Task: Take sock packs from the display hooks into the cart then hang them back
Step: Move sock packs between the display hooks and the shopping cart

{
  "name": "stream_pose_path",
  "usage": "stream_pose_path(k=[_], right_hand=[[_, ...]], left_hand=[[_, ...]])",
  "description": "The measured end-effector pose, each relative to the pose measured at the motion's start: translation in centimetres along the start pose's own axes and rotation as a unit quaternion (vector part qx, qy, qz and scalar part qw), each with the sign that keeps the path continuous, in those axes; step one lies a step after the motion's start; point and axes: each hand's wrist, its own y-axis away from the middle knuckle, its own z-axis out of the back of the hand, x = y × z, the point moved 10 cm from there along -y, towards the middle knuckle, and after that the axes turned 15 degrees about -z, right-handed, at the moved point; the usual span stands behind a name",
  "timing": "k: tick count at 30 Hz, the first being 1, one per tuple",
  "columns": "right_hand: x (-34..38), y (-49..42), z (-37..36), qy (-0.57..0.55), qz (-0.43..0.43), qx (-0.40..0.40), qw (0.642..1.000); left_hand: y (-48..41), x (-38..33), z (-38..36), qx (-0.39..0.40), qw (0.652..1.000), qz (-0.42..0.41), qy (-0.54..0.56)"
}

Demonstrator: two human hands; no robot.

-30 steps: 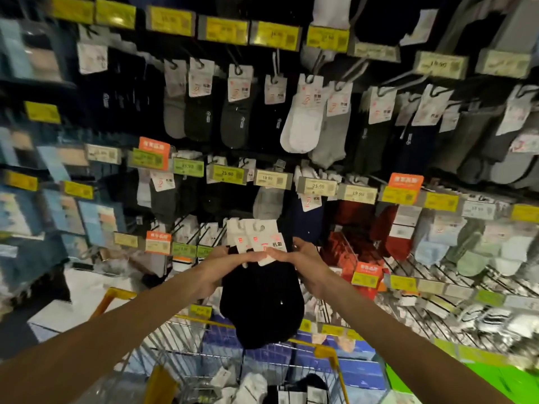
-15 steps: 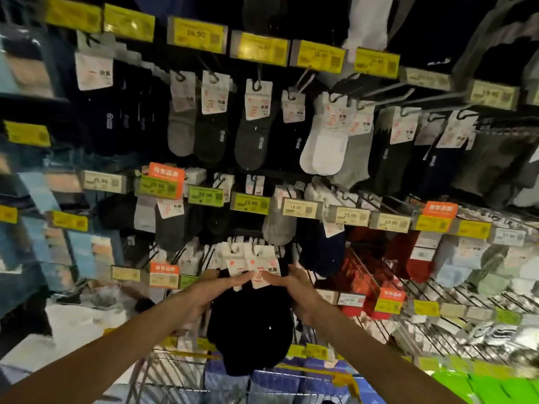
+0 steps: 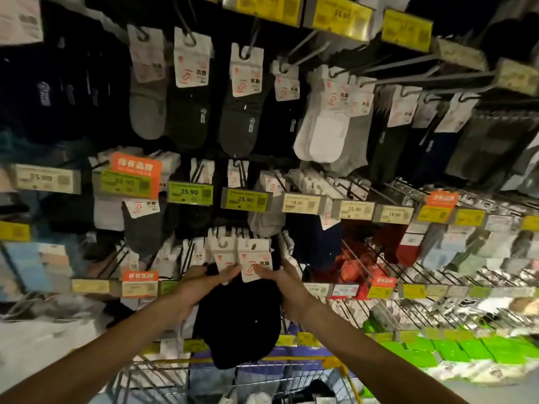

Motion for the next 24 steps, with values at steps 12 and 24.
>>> stream_pose_path(k=[12, 24], right_hand=[[5.0, -3.3, -2.4, -0.027, 0.077, 0.039, 0.996], [8.8, -4.3, -3.4, -0.041, 0.133, 0.027, 0.990]], left_hand=[[-5.0, -3.2, 3.5, -0.093, 0.990, -0.101, -0.041], [-7.6, -4.8, 5.0, -0.091, 0.980, -0.166, -0.062]])
